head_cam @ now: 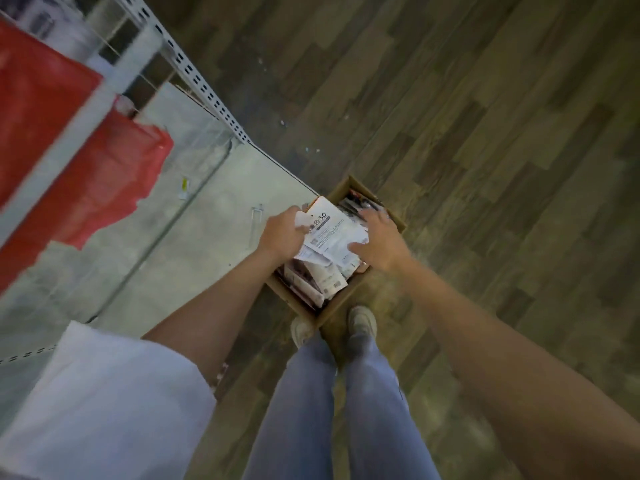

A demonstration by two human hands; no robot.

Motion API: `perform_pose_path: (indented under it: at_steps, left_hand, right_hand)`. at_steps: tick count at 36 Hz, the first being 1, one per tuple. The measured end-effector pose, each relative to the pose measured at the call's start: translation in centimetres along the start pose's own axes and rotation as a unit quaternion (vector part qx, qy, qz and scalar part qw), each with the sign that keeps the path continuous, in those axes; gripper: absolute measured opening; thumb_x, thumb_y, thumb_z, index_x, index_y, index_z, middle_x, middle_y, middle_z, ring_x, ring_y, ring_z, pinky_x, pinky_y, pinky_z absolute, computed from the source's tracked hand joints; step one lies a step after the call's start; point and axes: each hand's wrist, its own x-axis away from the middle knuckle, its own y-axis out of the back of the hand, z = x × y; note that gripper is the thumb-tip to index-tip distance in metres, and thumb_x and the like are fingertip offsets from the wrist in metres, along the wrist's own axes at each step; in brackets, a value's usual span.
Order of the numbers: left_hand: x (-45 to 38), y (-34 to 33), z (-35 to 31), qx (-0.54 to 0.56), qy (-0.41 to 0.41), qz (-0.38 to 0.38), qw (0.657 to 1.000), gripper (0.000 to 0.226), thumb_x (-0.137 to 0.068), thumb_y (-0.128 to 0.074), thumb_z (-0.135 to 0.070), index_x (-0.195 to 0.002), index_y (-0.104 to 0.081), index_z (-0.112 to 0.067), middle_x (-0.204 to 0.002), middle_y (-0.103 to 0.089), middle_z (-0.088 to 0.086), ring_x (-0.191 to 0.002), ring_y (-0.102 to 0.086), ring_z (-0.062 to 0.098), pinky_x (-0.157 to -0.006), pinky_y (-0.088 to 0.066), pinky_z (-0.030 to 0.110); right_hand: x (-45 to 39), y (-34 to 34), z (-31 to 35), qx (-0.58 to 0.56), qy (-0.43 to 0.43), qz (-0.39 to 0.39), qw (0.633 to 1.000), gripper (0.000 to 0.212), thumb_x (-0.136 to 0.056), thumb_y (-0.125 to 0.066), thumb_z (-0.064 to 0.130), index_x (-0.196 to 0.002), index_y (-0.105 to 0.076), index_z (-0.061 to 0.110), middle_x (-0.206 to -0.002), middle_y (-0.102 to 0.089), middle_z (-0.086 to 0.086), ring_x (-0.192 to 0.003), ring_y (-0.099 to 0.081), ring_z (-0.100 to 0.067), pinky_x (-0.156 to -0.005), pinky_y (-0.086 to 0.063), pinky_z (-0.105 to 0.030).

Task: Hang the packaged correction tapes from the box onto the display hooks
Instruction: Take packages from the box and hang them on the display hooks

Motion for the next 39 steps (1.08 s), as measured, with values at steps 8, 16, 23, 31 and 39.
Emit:
perform_pose_path:
  at_steps: [8, 16, 23, 31, 39]
  left_hand:
    - [5.4, 8.1, -4.0, 0.164, -0.008, -0.035, 0.986, 0.008, -0.092, -0.06, -0.015, -0.097, -0.061, -0.009, -0.098, -0.066, 0.009, -0.082, -0.061, 0.021, -0.069, -0.047, 0.03]
    - [8.9, 14.4, -6.7, 0.408, 0.046, -0.084, 0.908, 0.009, -0.086, -0.069, -0.018, -0.082, -0.064, -0.012, -0.068, -0.072, -0.003, -0.062, -0.068, 0.011, -0.067, -0.057, 0.028]
    - [11.3, 16.6, -11.0, 0.538, 0.051, -0.122, 0.833, 0.004, -0.089, -0.063, -0.009, -0.086, -0.06, -0.011, -0.086, -0.071, 0.006, -0.079, -0.068, 0.021, -0.076, -0.056, 0.034]
    - [14.7, 19.2, -13.6, 0.518, 0.015, -0.161, 0.84, 0.025, -0.096, -0.045, -0.001, -0.083, -0.062, -0.013, -0.089, -0.068, 0.008, -0.085, -0.063, 0.026, -0.086, -0.051, 0.04]
    - [18.6, 22.2, -12.6, 0.494, 0.017, -0.203, 0.845, 0.022, -0.097, -0.043, -0.004, -0.099, -0.065, -0.006, -0.109, -0.068, 0.015, -0.103, -0.063, 0.031, -0.084, -0.053, 0.039]
  right_hand:
    - [3.1, 5.5, 6.6, -0.015, 0.02, -0.026, 0.999, 0.068, -0.083, -0.072, 0.03, -0.139, -0.037, 0.012, -0.139, -0.045, -0.009, -0.125, -0.045, -0.026, -0.103, -0.038, -0.04]
    - [6.9, 8.9, 10.4, -0.204, 0.041, -0.013, 0.978, 0.045, -0.08, -0.075, 0.034, -0.108, -0.045, 0.017, -0.112, -0.062, 0.001, -0.095, -0.062, -0.018, -0.072, -0.052, -0.03]
    - [9.5, 12.7, 13.3, -0.306, 0.067, 0.023, 0.949, 0.031, -0.083, -0.072, 0.034, -0.108, -0.059, 0.021, -0.111, -0.068, 0.003, -0.094, -0.067, -0.014, -0.086, -0.055, -0.034]
    - [11.8, 15.9, 16.4, -0.318, 0.134, 0.039, 0.938, 0.025, -0.084, -0.072, 0.028, -0.108, -0.066, 0.022, -0.106, -0.072, 0.003, -0.092, -0.07, -0.014, -0.084, -0.057, -0.034]
    - [13.7, 15.4, 21.2, -0.341, 0.195, 0.09, 0.915, 0.029, -0.085, -0.07, 0.018, -0.114, -0.062, 0.019, -0.102, -0.073, 0.003, -0.09, -0.071, -0.016, -0.074, -0.058, -0.03]
